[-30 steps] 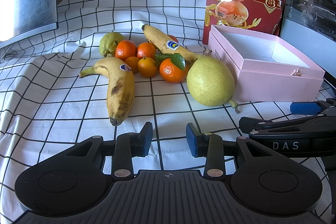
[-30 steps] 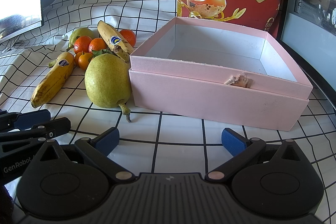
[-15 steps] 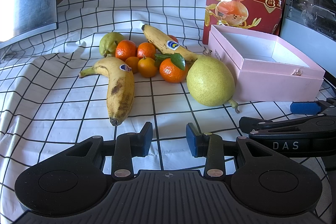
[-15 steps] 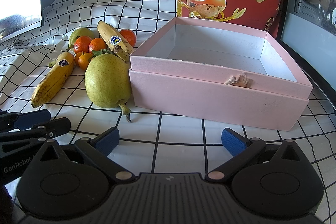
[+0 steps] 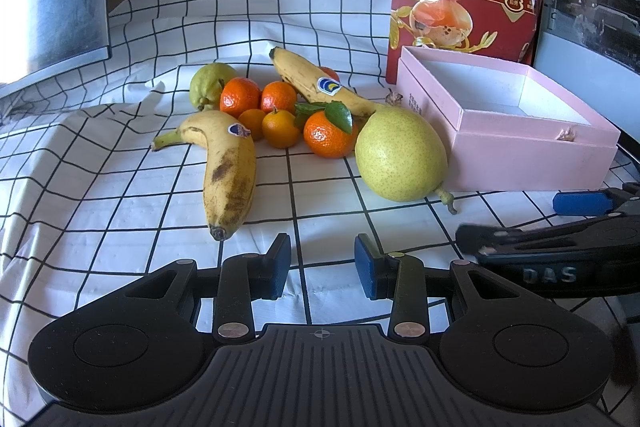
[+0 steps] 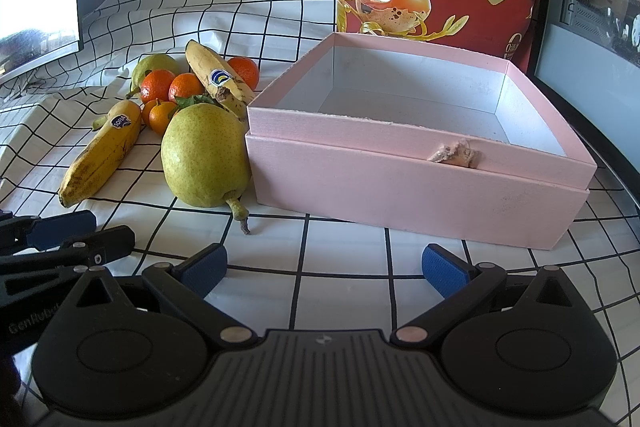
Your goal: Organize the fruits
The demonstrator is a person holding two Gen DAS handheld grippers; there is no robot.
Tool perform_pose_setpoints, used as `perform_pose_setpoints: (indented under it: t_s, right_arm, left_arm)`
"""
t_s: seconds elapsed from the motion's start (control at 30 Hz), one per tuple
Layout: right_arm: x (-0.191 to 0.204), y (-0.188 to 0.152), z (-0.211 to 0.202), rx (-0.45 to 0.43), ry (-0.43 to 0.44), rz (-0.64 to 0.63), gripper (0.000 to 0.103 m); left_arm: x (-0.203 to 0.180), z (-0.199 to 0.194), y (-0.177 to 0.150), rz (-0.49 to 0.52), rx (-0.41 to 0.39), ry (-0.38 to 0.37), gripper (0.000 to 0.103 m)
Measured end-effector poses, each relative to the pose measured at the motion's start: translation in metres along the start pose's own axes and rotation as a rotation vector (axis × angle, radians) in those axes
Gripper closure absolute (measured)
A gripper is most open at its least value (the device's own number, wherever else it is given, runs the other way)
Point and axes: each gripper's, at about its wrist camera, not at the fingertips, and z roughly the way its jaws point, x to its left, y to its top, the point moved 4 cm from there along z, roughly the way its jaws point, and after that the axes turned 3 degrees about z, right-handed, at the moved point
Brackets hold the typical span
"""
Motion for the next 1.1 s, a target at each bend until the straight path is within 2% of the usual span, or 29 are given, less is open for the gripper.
perform_pose_setpoints:
  t_s: [0.07,0.17,0.23,0.33,0.37,0.43,0.5,0.63,0.73,0.8,0.93,1.1]
  right_arm:
    - [0.001,0.003,-0.002,0.068,0.033,-0.016,0.0]
    - [0.004,0.007,-0.004,0.15,-0.004,-0.019,0.0]
    - [0.004,0.007,-0.005,0.171,-0.011,-0.012,0.0]
    - [0.002,0.008,-0.005,0.183,-0.016,-0.011,0.0]
    - [0.002,0.01,-0.004,0.191,-0.016,-0.013,0.0]
    - [0.003,0.013,-0.002,0.218,0.001,-0.034,0.0]
    - [0.006,0.017,-0.005,0.246,0.032,-0.06,0.013]
    - [0.005,0.021,-0.027,0.196,0.104,0.022,0.014]
    - [0.001,0.018,-0.046,0.13,0.095,0.04,0.014]
    - [0.0,0.014,-0.056,0.096,0.066,0.024,0.014]
    - [-0.004,0.009,-0.071,0.035,0.014,-0.039,0.014]
    - [-0.01,0.003,-0.077,0.019,0.012,-0.046,0.014]
  left_arm:
    - [0.002,0.001,0.001,-0.013,-0.002,-0.013,0.064]
    - [0.011,-0.006,0.007,-0.045,0.034,-0.054,0.064]
    - [0.021,-0.021,0.02,-0.106,-0.011,-0.079,0.063]
    - [0.039,-0.04,0.048,-0.144,-0.103,-0.051,0.063]
    - [0.046,-0.039,0.057,-0.156,-0.104,-0.044,0.063]
    - [0.06,-0.029,0.073,-0.184,-0.042,-0.04,0.064]
    - [0.069,-0.018,0.084,-0.218,0.018,-0.071,0.064]
    - [0.052,-0.009,0.106,-0.169,0.045,-0.276,0.064]
    - [0.028,0.006,0.115,-0.134,0.063,-0.377,0.064]
    - [0.015,0.02,0.113,-0.12,0.083,-0.405,0.064]
    - [0.01,0.05,0.104,-0.139,0.16,-0.408,0.065]
    - [0.017,0.054,0.096,-0.13,0.174,-0.42,0.066]
